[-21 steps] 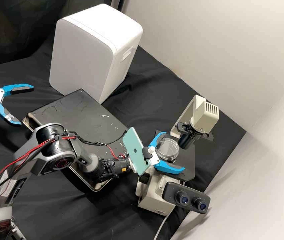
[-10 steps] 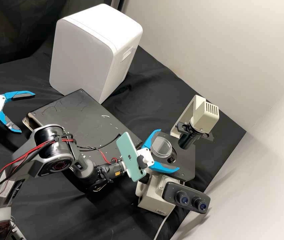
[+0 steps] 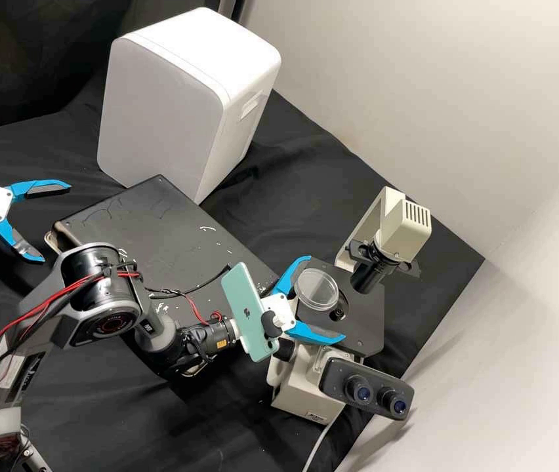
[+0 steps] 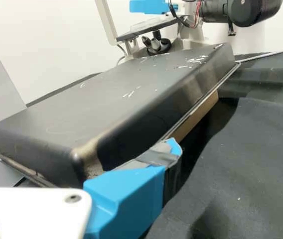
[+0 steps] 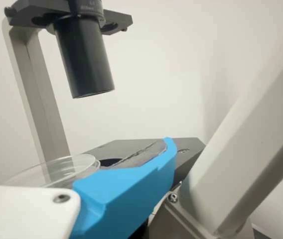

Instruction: Place the petri dish on the bench

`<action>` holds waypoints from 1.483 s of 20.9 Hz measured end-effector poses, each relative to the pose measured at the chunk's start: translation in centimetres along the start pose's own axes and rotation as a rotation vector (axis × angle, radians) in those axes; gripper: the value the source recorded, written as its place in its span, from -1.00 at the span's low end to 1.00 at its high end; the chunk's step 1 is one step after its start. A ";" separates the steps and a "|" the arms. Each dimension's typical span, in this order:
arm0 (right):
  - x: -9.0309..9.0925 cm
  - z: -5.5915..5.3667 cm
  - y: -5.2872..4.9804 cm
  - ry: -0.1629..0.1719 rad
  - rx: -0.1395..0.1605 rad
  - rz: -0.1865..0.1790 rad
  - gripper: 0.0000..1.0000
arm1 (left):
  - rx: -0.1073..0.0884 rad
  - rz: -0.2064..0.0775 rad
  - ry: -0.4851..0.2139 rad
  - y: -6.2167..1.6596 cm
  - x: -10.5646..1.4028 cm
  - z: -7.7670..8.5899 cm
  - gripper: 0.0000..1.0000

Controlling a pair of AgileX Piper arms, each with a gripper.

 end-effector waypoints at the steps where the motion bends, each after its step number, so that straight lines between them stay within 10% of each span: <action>1: 0.0 -0.1 -0.1 0.002 -0.008 -0.001 1.00 | 0.000 0.000 0.000 0.00 0.0 0.0 1.00; 4: 0.0 -0.3 -0.5 0.001 -0.065 0.000 1.00 | 0.000 -0.002 0.000 -0.04 0.0 0.0 1.00; 9: -0.2 -1.5 -0.8 -0.015 -0.306 0.021 1.00 | 0.000 -0.002 0.000 -0.04 0.0 0.0 1.00; 12: -0.7 -2.4 -0.5 -0.009 -0.382 0.039 1.00 | 0.000 -0.002 0.000 -0.04 0.0 0.0 1.00; 25: -1.2 -3.0 -0.1 -0.023 -0.405 0.078 1.00 | 0.000 -0.009 -0.004 -0.18 0.1 0.0 1.00; 31: -0.4 -2.3 -2.5 -0.046 -0.372 -0.044 1.00 | 0.000 -0.009 -0.004 -0.18 0.1 0.0 1.00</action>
